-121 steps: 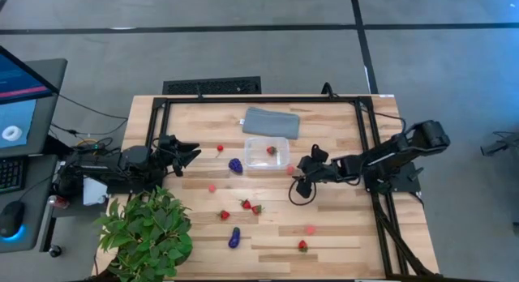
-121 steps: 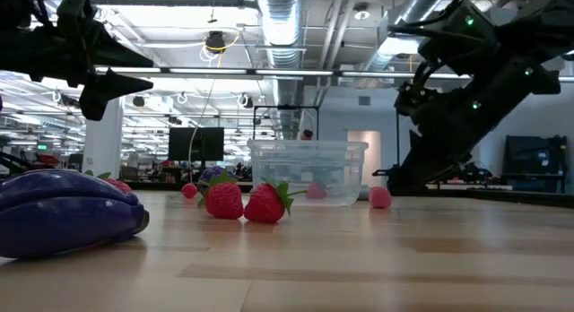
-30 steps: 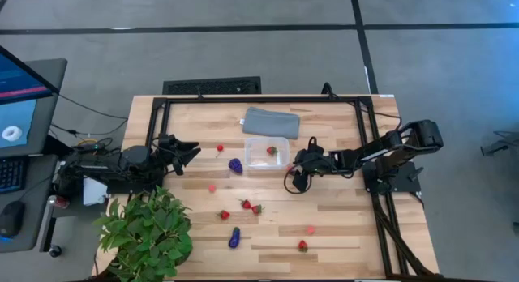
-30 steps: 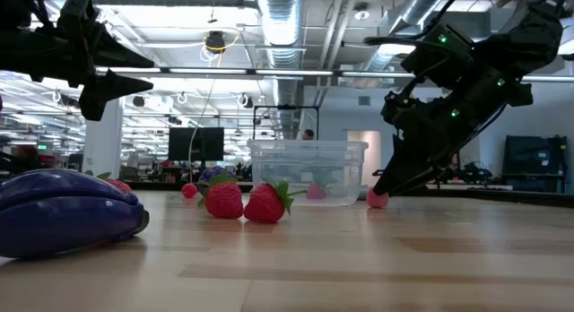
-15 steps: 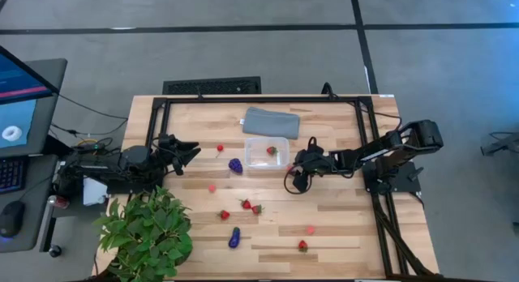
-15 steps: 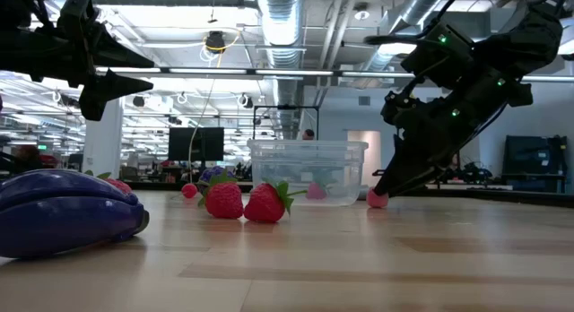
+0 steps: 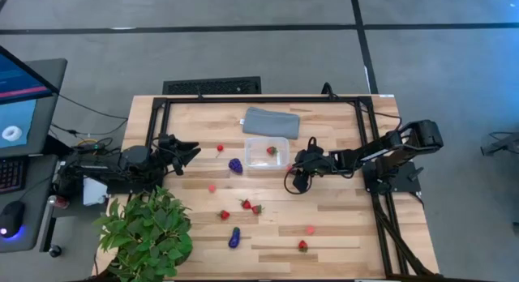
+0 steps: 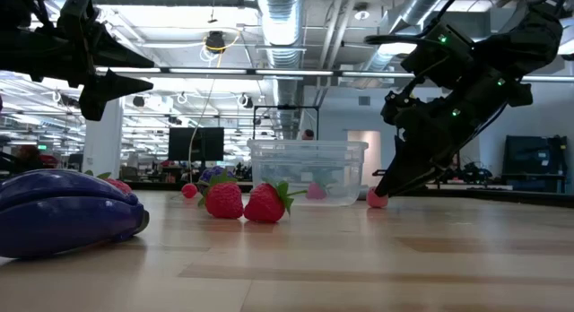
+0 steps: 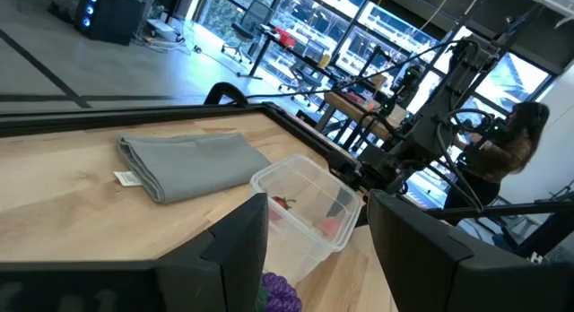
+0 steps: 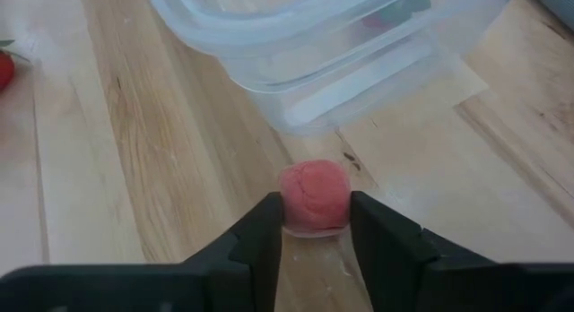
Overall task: Pick and placing Produce into tupperware
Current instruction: Put the pink peach into the transparent bin
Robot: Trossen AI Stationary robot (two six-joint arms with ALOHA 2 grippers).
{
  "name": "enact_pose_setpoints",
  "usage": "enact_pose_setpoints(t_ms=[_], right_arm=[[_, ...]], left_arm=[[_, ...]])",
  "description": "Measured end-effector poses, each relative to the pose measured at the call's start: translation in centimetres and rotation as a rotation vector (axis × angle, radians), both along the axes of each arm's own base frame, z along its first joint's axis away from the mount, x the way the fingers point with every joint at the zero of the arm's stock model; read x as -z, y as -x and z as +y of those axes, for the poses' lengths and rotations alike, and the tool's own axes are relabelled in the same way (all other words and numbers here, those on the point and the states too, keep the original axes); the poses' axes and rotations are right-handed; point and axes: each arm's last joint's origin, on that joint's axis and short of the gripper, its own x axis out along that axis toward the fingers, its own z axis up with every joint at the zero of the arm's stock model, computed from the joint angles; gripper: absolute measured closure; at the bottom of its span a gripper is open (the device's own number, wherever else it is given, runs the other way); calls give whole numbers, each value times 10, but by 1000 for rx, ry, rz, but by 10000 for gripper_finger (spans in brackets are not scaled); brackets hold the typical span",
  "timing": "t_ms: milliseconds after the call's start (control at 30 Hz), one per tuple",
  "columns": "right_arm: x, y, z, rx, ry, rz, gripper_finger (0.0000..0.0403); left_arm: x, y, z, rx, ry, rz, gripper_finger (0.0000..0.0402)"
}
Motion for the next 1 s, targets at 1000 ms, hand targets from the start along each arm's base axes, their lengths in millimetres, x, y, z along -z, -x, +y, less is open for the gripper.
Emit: enact_pose_setpoints(t_ms=[1000], right_arm=[[0, 0, 0, 1, -1, 3, 270]], left_arm=[[0, 0, 0, 0, 1, 0, 219]])
